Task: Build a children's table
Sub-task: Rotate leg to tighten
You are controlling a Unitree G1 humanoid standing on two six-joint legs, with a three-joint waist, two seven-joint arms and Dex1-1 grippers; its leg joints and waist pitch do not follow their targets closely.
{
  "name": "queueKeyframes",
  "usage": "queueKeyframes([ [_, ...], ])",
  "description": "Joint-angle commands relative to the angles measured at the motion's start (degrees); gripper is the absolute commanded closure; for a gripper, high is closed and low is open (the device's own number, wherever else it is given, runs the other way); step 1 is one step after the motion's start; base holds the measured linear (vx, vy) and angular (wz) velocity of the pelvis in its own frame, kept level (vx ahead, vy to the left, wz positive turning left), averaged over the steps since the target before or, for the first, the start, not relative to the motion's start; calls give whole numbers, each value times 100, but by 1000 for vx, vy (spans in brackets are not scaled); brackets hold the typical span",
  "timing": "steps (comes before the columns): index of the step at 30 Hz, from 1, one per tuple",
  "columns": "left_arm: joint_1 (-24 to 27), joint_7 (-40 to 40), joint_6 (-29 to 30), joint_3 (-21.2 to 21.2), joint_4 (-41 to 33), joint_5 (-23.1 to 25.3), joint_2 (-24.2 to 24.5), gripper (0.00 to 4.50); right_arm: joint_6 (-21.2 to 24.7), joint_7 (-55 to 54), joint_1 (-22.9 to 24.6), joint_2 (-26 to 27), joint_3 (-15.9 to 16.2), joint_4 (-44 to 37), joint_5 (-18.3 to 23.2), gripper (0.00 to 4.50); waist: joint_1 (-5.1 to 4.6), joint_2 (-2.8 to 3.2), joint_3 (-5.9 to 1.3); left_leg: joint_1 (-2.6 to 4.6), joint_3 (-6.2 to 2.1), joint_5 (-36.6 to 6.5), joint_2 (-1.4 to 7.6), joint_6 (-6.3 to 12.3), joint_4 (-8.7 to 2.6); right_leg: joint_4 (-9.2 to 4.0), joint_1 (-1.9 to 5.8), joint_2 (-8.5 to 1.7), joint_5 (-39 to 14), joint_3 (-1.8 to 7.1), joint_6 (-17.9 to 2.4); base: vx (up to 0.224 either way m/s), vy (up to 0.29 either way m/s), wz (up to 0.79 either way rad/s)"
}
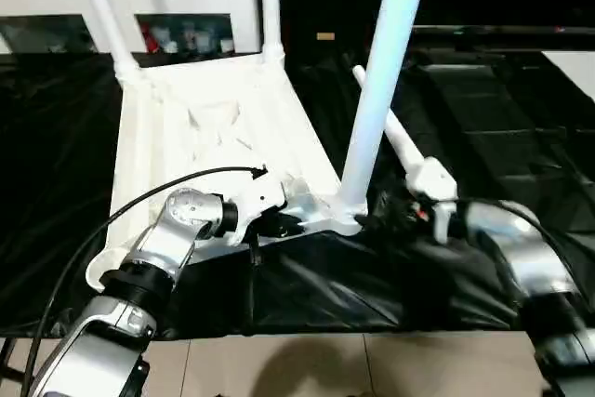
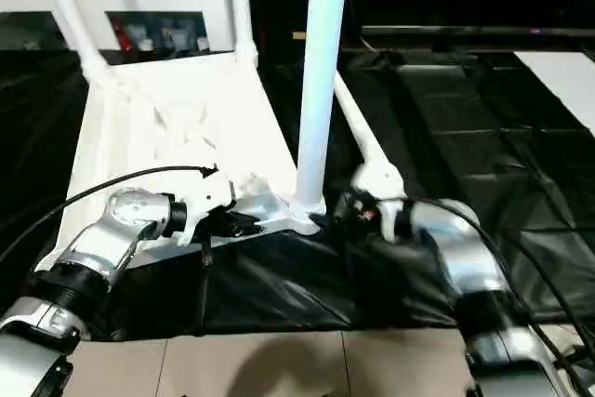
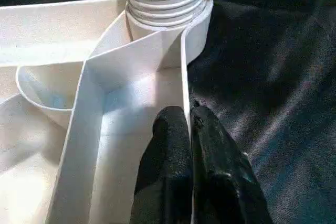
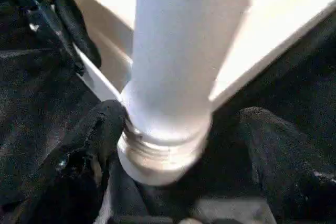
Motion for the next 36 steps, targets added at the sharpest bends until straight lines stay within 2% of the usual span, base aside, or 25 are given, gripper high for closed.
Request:
queueKeyframes([
  [1,49,-182,-20,-262,126,156,49,450,-78,118,-105,26,106,181,-41,64,25,2,-369,39,-1,-780,135,638,-330,-263,349,-263,-324,247,-1601,0,0,0],
  [3,33,-177,-27,-252,160,159,47,450,-106,197,-164,71,165,280,-48,64,32,5,-364,40,2,-861,137,613,-334,-272,349,-263,-410,248,-1595,0,0,0],
  [5,24,-169,-36,-242,188,163,47,450,-137,188,-258,136,184,453,-64,90,26,3,-359,35,-2,-937,138,567,-339,-273,346,-266,-510,247,-1585,0,0,0],
  [6,26,-166,-32,-239,186,163,48,450,-145,192,-284,153,190,500,-69,98,14,-83,-355,28,6,-995,136,548,-338,-287,345,-263,-617,252,-1554,0,0,0],
  [7,28,-167,-29,-236,185,162,49,450,-194,183,-335,180,191,604,-93,101,25,-56,-356,30,-5,-997,136,535,-337,-266,349,-277,-670,255,-1555,0,0,0],
  [9,38,-182,-18,-230,175,148,53,450,-266,199,-430,242,166,797,-97,124,26,-44,-341,39,2,-1085,132,492,-337,-302,327,-281,-953,262,-1489,0,0,0],
  [11,50,-211,-17,-230,166,130,74,450,-316,235,-481,283,137,901,-70,141,24,-36,-341,33,-2,-1084,133,471,-341,-301,327,-279,-981,261,-1475,0,0,0],
  [12,53,-214,-18,-230,164,129,79,450,-321,241,-486,287,135,910,-64,146,31,-62,-346,31,0,-1038,132,482,-335,-290,332,-280,-935,265,-1469,0,0,0],
  [16,84,-250,-35,-232,151,128,128,450,-405,324,-568,337,132,1048,-25,173,36,-50,-359,26,3,-875,134,565,-324,-258,332,-273,-680,262,-1527,0,0,0],
  [26,88,-219,-17,-232,180,138,123,450,-567,383,-657,500,155,1287,-21,178,21,-54,-350,22,4,-937,134,563,-325,-269,327,-275,-848,256,-1513,0,0,0],
  [28,63,-1,117,-224,208,194,39,450,-516,188,-566,606,148,1234,-39,178,20,-57,-346,24,3,-963,135,555,-328,-278,323,-278,-925,258,-1493,0,0,0],
  [29,33,250,269,-216,236,246,-86,450,-461,-197,-463,737,128,1192,-106,178,9,-78,-345,27,8,-950,139,541,-328,-276,316,-276,-920,265,-1487,0,0,0],
  [31,5,508,403,-208,257,295,-221,450,-388,-599,-377,870,105,1179,-179,178,5,-69,-307,33,-1,-1122,132,472,-356,-323,295,-284,-1278,262,-1404,0,0,0],
  [32,-22,768,557,-182,261,310,-397,450,-285,-1033,-291,1024,84,1159,-254,178,-25,-100,-289,54,-10,-1387,121,321,-376,-382,285,-281,-1853,263,-1215,0,0,0],
  [33,-49,1027,709,-165,262,317,-603,450,-129,-1518,-211,1237,34,1131,-294,178,-30,-76,-273,69,-15,-1487,120,280,-387,-409,265,-288,-2056,265,-1157,0,0,0],
  [34,-57,1098,753,-163,264,314,-677,450,-74,-1684,-189,1321,12,1126,-299,179,-42,-82,-254,86,-27,-1654,113,193,-399,-455,244,-290,-2421,262,-1015,0,0,0],
  [35,-68,1198,817,-160,267,310,-782,450,3,-1920,-158,1438,-18,1119,-306,180,-58,-91,-248,85,-32,-1734,104,161,-404,-471,247,-283,-2565,258,-942,0,0,0],
  [36,-98,1360,909,-181,284,321,-972,450,84,-2344,-155,1680,-59,1178,-334,180,-80,-62,-241,90,-64,-1938,88,109,-420,-495,247,-290,-2861,237,-817,0,0,0],
])
